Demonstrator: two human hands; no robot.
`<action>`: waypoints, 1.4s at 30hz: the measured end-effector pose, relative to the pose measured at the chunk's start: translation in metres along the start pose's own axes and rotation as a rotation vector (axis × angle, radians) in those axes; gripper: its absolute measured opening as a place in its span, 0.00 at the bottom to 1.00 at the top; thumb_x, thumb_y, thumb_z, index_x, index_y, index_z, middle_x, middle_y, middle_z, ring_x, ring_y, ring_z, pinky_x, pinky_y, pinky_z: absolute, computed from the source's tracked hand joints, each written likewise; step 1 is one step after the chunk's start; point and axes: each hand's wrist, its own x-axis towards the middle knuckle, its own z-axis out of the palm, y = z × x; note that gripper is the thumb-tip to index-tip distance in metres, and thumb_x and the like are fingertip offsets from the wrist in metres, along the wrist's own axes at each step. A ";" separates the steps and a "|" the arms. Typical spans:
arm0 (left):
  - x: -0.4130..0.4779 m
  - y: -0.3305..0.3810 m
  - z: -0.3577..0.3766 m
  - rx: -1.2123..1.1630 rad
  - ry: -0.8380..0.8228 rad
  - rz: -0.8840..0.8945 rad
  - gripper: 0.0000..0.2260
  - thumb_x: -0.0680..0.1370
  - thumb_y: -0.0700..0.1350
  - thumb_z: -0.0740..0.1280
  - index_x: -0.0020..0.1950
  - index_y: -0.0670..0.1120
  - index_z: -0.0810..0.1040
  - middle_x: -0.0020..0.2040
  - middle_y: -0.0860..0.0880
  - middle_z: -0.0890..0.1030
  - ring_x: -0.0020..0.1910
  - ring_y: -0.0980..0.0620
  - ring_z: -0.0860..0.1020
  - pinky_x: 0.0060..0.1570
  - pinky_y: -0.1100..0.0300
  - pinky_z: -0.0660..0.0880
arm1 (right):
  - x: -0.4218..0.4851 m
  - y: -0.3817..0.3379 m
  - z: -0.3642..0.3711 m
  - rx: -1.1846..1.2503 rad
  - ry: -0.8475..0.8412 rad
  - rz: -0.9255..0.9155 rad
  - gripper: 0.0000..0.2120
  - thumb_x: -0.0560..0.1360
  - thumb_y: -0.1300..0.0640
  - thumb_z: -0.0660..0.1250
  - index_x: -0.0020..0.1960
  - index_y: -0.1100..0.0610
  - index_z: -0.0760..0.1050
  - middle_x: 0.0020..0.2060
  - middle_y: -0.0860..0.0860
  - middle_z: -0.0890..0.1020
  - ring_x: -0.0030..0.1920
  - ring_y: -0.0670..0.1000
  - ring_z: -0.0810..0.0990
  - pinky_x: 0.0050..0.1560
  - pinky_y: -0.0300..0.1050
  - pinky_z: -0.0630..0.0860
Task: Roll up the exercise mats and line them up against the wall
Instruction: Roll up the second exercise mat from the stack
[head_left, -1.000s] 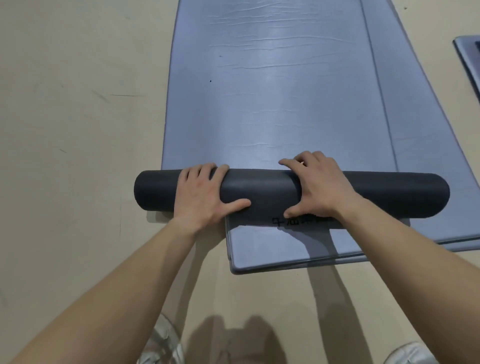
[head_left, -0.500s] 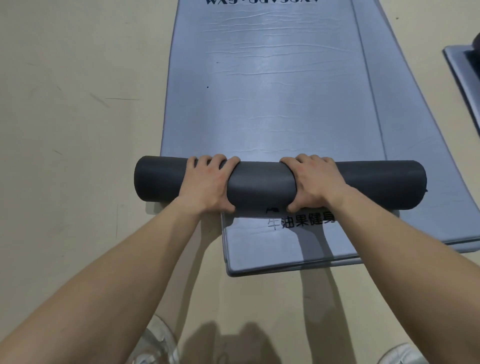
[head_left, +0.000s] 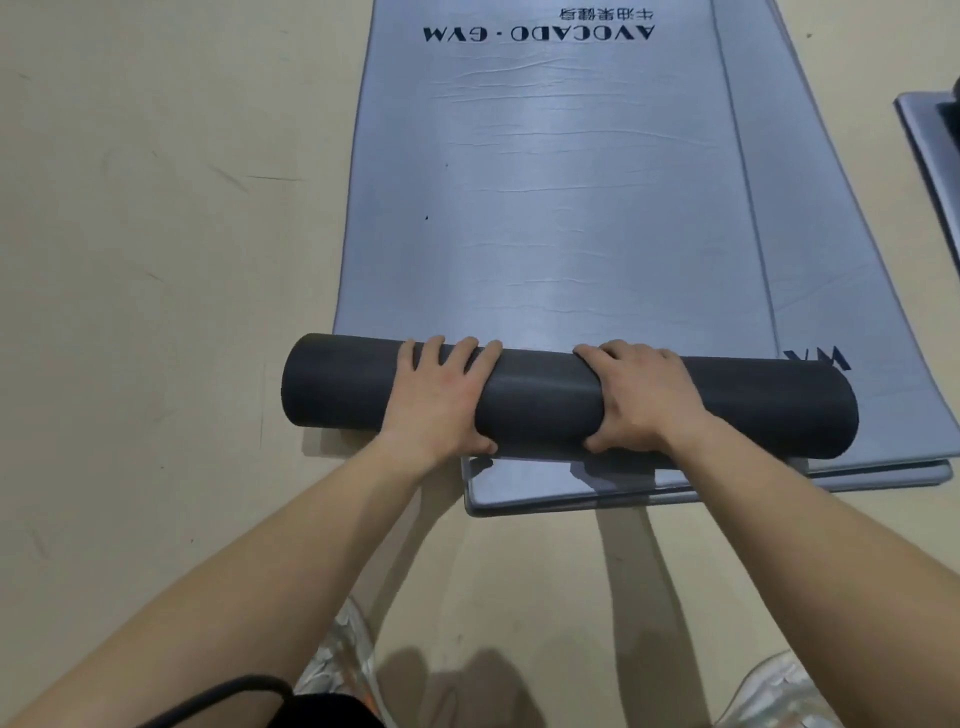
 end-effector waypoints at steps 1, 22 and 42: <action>0.000 0.005 0.004 -0.003 0.061 -0.025 0.51 0.64 0.72 0.74 0.80 0.56 0.55 0.77 0.50 0.66 0.75 0.41 0.65 0.76 0.38 0.58 | 0.010 0.004 -0.014 0.053 -0.088 -0.008 0.52 0.56 0.33 0.77 0.75 0.42 0.61 0.63 0.47 0.76 0.59 0.55 0.78 0.61 0.55 0.74; 0.056 -0.026 -0.050 -0.103 -0.001 -0.026 0.48 0.57 0.79 0.71 0.71 0.56 0.70 0.60 0.52 0.79 0.55 0.45 0.79 0.54 0.50 0.74 | 0.062 0.007 -0.060 0.056 -0.140 -0.049 0.44 0.53 0.29 0.79 0.64 0.40 0.72 0.53 0.44 0.81 0.49 0.52 0.77 0.47 0.49 0.75; 0.029 -0.003 0.002 -0.038 0.103 0.012 0.57 0.61 0.73 0.74 0.81 0.54 0.52 0.79 0.48 0.61 0.77 0.43 0.61 0.77 0.42 0.54 | 0.046 0.005 -0.013 -0.031 0.056 -0.120 0.62 0.54 0.22 0.71 0.80 0.46 0.55 0.73 0.50 0.66 0.74 0.56 0.64 0.77 0.59 0.56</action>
